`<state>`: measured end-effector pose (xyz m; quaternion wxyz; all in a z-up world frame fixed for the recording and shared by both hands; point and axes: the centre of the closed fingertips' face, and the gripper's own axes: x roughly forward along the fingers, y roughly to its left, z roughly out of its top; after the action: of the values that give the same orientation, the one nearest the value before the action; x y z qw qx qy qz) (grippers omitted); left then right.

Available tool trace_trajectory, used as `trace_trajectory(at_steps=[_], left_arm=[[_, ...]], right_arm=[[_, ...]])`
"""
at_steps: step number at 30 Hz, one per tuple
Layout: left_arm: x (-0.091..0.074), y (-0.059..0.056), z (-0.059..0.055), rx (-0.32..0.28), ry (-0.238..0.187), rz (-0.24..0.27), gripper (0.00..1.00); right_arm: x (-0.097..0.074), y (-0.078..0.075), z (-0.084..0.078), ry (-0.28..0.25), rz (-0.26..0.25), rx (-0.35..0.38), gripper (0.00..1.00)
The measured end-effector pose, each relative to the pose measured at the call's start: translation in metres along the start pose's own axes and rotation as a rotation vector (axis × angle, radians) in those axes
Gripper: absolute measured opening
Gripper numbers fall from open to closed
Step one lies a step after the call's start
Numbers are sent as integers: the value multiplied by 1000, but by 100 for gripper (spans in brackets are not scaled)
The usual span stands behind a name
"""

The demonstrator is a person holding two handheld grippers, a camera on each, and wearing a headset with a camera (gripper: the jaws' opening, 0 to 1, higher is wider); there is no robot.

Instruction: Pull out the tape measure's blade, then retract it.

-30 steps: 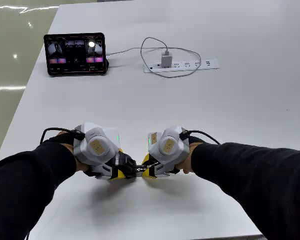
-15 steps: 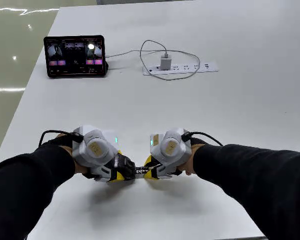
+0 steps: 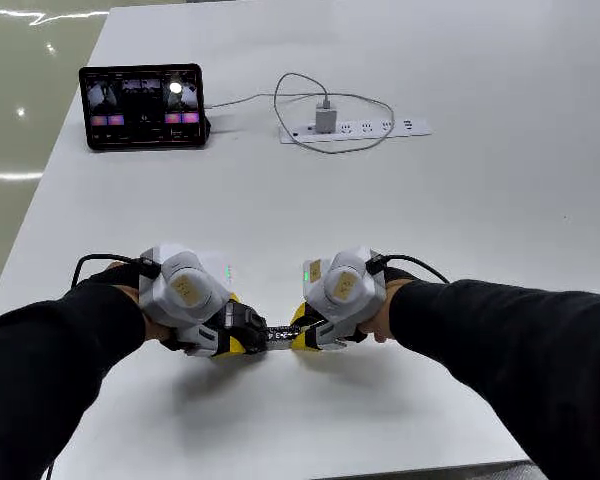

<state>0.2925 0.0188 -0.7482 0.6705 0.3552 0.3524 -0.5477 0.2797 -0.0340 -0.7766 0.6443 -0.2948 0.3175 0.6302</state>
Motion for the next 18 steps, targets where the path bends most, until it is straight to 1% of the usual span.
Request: trace_trajectory(at_steps=[5, 13, 18], left_arm=[[0, 0, 0, -2, -3, 1, 33], [-1, 1, 0, -3, -3, 2, 33], [-1, 1, 0, -5, -4, 2, 33]], right_arm=[[-2, 0, -1, 3, 0, -15, 10], [-6, 0, -6, 8, -3, 2, 10], [-7, -1, -7, 3, -7, 9, 10]])
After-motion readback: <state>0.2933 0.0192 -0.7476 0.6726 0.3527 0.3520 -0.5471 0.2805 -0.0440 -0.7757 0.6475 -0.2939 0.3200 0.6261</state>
